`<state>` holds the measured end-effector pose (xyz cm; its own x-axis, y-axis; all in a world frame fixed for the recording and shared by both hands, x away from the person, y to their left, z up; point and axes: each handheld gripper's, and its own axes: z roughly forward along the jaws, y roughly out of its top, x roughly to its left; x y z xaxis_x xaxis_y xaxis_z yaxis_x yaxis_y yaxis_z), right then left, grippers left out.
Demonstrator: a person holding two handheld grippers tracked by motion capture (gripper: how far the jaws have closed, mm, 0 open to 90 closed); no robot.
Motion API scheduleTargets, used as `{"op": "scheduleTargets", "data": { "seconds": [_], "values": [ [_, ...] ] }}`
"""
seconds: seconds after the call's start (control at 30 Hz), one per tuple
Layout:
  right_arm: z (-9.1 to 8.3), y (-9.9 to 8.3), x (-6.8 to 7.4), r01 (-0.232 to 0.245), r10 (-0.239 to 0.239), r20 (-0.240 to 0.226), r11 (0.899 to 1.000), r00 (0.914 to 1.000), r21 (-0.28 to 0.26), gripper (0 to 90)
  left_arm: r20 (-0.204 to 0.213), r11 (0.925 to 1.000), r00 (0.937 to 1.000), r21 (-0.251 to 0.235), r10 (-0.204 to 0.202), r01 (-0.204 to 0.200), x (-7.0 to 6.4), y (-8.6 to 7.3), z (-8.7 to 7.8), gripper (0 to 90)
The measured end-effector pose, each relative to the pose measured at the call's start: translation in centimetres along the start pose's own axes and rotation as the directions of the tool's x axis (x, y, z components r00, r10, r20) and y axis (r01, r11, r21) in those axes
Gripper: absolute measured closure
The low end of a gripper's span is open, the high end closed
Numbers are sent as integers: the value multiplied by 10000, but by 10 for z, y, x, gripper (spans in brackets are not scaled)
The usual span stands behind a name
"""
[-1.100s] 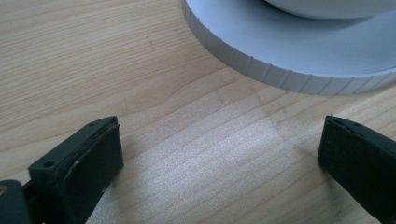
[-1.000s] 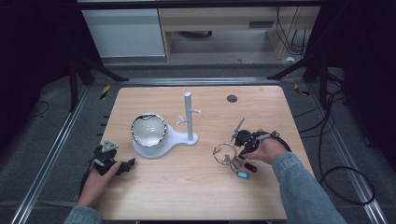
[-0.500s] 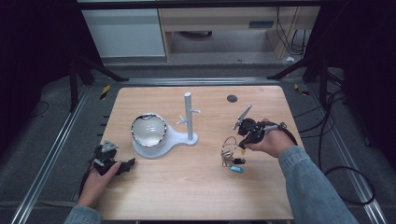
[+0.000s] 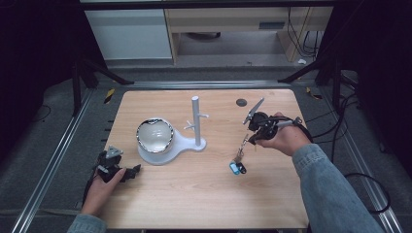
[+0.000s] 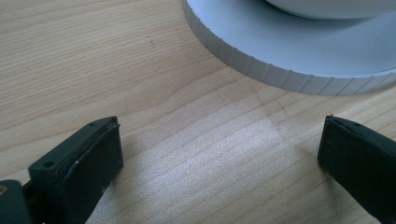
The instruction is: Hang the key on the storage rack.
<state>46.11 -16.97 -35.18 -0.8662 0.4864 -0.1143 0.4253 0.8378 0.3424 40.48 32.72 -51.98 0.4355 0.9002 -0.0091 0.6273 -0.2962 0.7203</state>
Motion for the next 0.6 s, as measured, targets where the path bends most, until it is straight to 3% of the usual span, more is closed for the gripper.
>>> {"op": "scheduleTargets", "data": {
  "seconds": [0.2,0.6],
  "values": [
    [-13,7,-1,-138,142,131,9994,9998,-312,887,-2,10000,10000,1,-2,2,0,0,0,0],
    [-27,19,-8,-174,190,361,9989,9992,-431,887,-5,10000,10000,-12,-10,10,0,0,0,0]
  ]
}}
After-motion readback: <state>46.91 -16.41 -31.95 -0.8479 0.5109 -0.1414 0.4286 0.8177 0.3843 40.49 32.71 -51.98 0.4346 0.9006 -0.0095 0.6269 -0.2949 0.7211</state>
